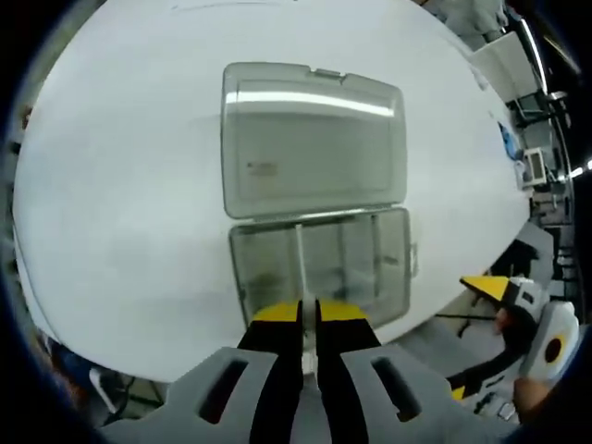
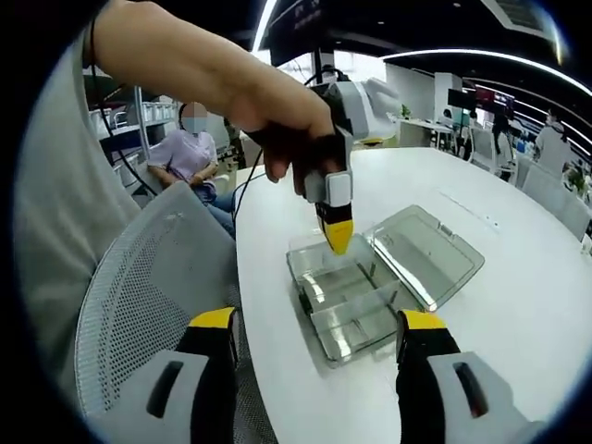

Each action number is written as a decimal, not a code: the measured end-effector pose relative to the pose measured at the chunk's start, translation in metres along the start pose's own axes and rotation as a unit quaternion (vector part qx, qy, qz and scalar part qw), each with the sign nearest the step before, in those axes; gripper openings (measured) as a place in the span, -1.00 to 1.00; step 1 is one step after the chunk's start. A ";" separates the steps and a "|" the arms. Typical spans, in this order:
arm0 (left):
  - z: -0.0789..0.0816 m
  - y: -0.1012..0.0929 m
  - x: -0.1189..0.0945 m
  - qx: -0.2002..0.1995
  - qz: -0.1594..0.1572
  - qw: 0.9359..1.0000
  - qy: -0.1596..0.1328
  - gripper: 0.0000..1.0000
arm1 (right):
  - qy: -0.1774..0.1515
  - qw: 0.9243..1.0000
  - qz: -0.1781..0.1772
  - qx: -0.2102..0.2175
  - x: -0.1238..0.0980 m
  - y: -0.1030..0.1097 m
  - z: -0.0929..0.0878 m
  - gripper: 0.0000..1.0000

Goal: Insert the divider into the dual guide fixture by aligning both edges with the guide slots and pushing it downward to the bottom, including one-sided entry, uneven engagement, binding, and posture correction.

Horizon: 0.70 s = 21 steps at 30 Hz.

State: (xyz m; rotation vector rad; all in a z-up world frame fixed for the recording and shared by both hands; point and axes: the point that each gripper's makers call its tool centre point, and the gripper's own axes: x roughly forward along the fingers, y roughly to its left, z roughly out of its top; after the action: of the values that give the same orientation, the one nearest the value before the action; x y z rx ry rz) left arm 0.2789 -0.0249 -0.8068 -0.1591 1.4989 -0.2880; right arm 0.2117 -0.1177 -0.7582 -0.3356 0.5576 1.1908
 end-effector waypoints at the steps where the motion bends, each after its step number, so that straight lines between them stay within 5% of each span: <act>1: 0.000 0.001 0.001 -0.001 0.000 1.000 0.001 -0.99 | 0.001 1.000 0.000 0.000 0.000 0.000 0.000 0.33; 21: 0.001 0.004 0.008 0.000 0.007 1.000 0.010 -0.99 | -0.001 1.000 -0.003 0.013 -0.002 -0.002 -0.006 0.32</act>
State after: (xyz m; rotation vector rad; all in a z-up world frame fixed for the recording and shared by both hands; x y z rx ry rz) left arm 0.2809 -0.0239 -0.8157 -0.1459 1.5191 -0.2796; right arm 0.2118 -0.1230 -0.7623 -0.3142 0.5695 1.1767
